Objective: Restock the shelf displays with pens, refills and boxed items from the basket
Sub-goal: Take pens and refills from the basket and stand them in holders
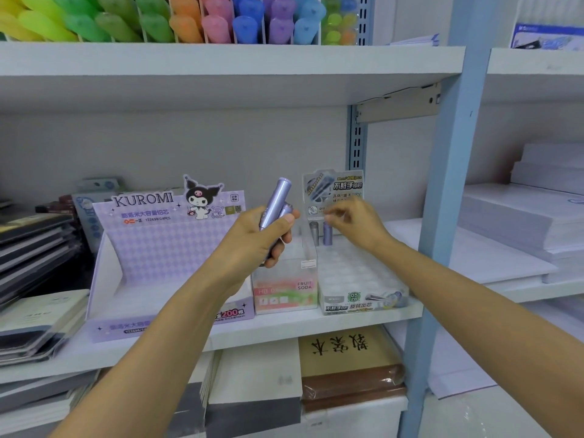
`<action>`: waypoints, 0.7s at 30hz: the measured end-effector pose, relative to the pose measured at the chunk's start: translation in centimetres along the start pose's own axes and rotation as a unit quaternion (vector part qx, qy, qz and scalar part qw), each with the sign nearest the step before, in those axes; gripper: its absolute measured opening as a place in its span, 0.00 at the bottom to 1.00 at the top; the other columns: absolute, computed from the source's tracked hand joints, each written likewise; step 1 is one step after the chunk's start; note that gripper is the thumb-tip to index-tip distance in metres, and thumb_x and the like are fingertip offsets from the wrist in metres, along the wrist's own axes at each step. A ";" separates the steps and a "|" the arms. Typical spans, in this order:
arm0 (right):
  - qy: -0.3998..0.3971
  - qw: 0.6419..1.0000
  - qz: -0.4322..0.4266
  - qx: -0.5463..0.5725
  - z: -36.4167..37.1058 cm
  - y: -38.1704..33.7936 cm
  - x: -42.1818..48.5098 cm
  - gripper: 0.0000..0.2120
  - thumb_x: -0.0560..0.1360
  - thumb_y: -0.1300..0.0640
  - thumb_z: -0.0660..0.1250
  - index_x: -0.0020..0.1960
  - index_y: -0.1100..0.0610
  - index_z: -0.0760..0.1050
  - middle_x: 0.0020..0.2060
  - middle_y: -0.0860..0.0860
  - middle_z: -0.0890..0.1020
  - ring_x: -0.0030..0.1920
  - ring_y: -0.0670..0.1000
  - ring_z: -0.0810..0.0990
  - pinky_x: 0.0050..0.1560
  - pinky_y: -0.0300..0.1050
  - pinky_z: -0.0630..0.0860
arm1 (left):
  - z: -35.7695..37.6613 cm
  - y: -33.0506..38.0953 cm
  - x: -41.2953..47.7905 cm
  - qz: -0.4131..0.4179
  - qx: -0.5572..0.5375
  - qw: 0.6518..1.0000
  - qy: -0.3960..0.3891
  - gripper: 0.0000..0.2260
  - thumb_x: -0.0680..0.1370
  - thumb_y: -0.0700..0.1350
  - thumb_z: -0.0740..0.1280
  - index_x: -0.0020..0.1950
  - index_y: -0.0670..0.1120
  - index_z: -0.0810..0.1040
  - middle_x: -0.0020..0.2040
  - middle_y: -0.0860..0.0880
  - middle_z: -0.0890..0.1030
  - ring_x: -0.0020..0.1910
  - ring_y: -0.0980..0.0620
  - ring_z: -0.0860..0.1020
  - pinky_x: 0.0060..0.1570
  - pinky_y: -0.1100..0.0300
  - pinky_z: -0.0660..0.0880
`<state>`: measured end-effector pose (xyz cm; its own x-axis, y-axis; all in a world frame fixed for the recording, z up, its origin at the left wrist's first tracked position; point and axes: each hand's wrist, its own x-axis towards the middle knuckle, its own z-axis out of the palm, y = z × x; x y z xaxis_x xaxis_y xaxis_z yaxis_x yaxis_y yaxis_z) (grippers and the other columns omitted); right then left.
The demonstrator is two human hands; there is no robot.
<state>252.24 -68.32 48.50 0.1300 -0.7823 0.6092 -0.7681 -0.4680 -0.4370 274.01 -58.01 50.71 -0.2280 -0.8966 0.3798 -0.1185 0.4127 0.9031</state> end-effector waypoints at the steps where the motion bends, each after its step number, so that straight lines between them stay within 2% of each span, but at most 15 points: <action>1: 0.020 0.997 0.005 0.075 -0.6 -0.8 -0.1 0.09 0.78 0.57 0.67 0.56 0.57 0.80 0.45 0.48 0.78 0.42 0.47 0.75 0.44 0.41 0.74 | 0.1 0.1 0.0 0.002 0.007 1.000 -0.001 0.08 0.81 0.45 0.63 0.57 0.46 0.78 0.31 0.54 0.75 0.28 0.56 0.69 0.26 0.64 0.69; 3: 0.021 0.961 0.001 0.276 -2.0 -2.9 -0.6 0.09 0.79 0.56 0.65 0.58 0.56 0.78 0.46 0.49 0.81 0.41 0.46 0.77 0.40 0.38 0.76 | 0.3 0.2 -0.1 0.008 0.025 1.000 -0.003 0.08 0.81 0.46 0.63 0.57 0.47 0.78 0.31 0.55 0.76 0.27 0.57 0.70 0.27 0.65 0.69; 5: -0.030 0.920 -0.052 0.386 -3.6 -4.8 -0.9 0.12 0.81 0.53 0.63 0.62 0.52 0.77 0.53 0.52 0.83 0.42 0.47 0.79 0.42 0.41 0.77 | 0.6 0.4 -0.2 0.015 0.042 0.999 -0.007 0.08 0.81 0.46 0.63 0.57 0.46 0.78 0.30 0.56 0.76 0.27 0.57 0.69 0.27 0.65 0.68; 7: -0.105 0.910 -0.109 0.386 -4.7 -6.5 -1.3 0.13 0.80 0.51 0.64 0.63 0.46 0.77 0.54 0.49 0.83 0.44 0.48 0.80 0.43 0.41 0.78 | 0.9 0.7 -0.3 0.017 0.063 0.998 -0.011 0.07 0.81 0.46 0.64 0.55 0.44 0.77 0.30 0.56 0.75 0.27 0.57 0.69 0.26 0.66 0.68; 9: -0.150 0.914 -0.139 0.350 -5.2 -7.5 -1.6 0.11 0.78 0.55 0.68 0.60 0.48 0.79 0.48 0.49 0.84 0.40 0.47 0.79 0.41 0.40 0.77 | 1.1 1.0 -0.4 0.010 0.078 0.997 -0.014 0.07 0.81 0.46 0.64 0.51 0.43 0.77 0.29 0.54 0.73 0.27 0.56 0.68 0.26 0.66 0.67; 11: -0.133 0.914 -0.134 0.359 -5.4 -7.8 -2.0 0.08 0.76 0.59 0.70 0.55 0.54 0.80 0.42 0.50 0.83 0.37 0.47 0.78 0.40 0.40 0.77 | 1.0 1.3 -0.6 -0.011 0.063 0.998 -0.016 0.05 0.80 0.45 0.66 0.51 0.44 0.77 0.30 0.53 0.70 0.27 0.57 0.66 0.26 0.66 0.66; 15: -0.065 0.894 -0.069 0.437 -5.7 -6.9 -3.2 0.06 0.74 0.65 0.70 0.50 0.61 0.78 0.44 0.57 0.82 0.38 0.50 0.82 0.45 0.41 0.80 | 0.8 1.6 -0.9 -0.078 -0.094 0.992 0.025 0.06 0.77 0.44 0.69 0.53 0.44 0.78 0.33 0.51 0.71 0.26 0.57 0.67 0.24 0.67 0.65; 18: -0.099 0.889 -0.044 0.444 -5.1 -6.7 -4.2 0.07 0.71 0.67 0.72 0.46 0.61 0.76 0.41 0.55 0.84 0.39 0.51 0.84 0.46 0.43 0.82 | 1.1 1.4 -1.1 -0.060 -0.144 0.985 0.076 0.06 0.75 0.44 0.71 0.51 0.44 0.80 0.36 0.50 0.73 0.27 0.57 0.68 0.22 0.67 0.64; 21: -0.140 0.889 -0.054 0.432 -4.5 -6.8 -5.1 0.06 0.71 0.63 0.73 0.43 0.57 0.76 0.39 0.51 0.84 0.40 0.50 0.84 0.43 0.41 0.80 | 1.7 1.2 -1.0 -0.030 -0.126 0.985 0.118 0.07 0.75 0.48 0.72 0.46 0.45 0.81 0.29 0.51 0.73 0.27 0.56 0.66 0.23 0.67 0.63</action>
<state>253.96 -59.30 51.37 0.4177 -0.7290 0.5424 0.0115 -0.5926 -0.8054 272.48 -56.30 51.08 0.0068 -0.9427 0.3335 0.1250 0.3317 0.9351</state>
